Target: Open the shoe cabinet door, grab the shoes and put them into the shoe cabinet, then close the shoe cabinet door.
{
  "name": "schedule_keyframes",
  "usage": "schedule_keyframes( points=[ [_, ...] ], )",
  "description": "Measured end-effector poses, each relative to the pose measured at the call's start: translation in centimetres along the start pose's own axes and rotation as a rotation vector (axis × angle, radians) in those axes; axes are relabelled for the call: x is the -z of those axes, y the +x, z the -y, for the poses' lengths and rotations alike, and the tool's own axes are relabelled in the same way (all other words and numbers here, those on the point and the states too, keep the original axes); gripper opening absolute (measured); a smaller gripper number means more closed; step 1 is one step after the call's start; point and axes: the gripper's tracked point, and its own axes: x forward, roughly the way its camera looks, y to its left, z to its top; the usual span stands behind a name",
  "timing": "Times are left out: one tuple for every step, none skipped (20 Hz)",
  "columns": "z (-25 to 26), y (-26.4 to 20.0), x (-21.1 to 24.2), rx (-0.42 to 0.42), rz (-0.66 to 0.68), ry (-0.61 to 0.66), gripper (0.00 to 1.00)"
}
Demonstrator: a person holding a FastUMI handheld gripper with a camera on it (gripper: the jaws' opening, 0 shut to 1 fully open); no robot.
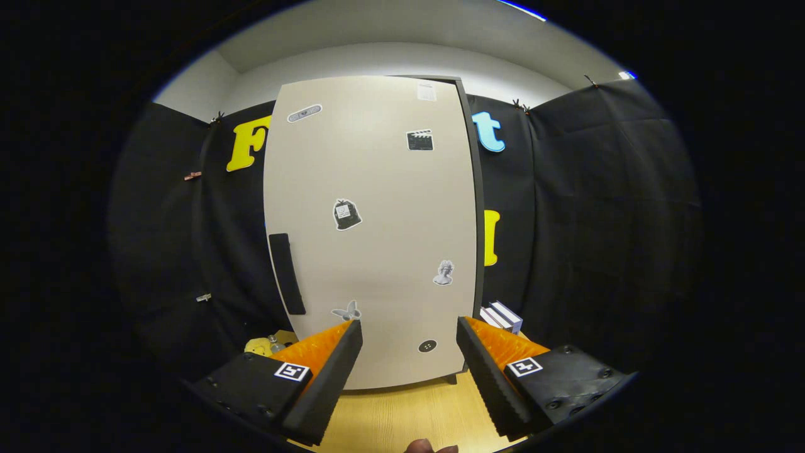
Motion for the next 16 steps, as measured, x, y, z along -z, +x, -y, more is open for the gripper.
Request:
schedule_keyframes(
  points=[
    [0.00,0.06,-0.06,-0.001,-0.001,-0.001,0.98],
    [0.02,0.02,-0.09,-0.001,-0.002,-0.001,0.98],
    [0.00,0.05,-0.13,-0.001,-0.001,0.000,0.98],
    [-0.02,0.02,-0.13,0.000,-0.001,0.001,0.98],
    [0.03,-0.05,-0.16,-0.001,0.001,0.001,0.98],
    [0.04,0.01,-0.21,0.000,0.002,0.000,0.98],
    [0.04,0.01,-0.22,0.000,0.002,0.000,0.98],
    [0.04,0.00,-0.18,0.001,0.002,-0.001,0.98],
    [0.10,0.02,-0.13,0.001,0.001,0.000,0.98],
    [-0.03,0.04,-0.11,0.001,0.000,0.000,0.98],
    [-0.03,0.07,-0.06,0.001,0.000,0.001,0.98],
    [0.01,-0.03,-0.01,0.001,-0.002,0.000,0.98],
    [-0.02,0.01,0.02,0.002,-0.002,0.000,0.98],
    [0.02,0.09,0.04,0.002,-0.004,0.000,0.98],
    [0.03,0.09,0.03,0.003,-0.005,0.000,0.98],
    [-0.05,0.09,0.07,0.003,-0.004,0.000,0.98]
  ],
)
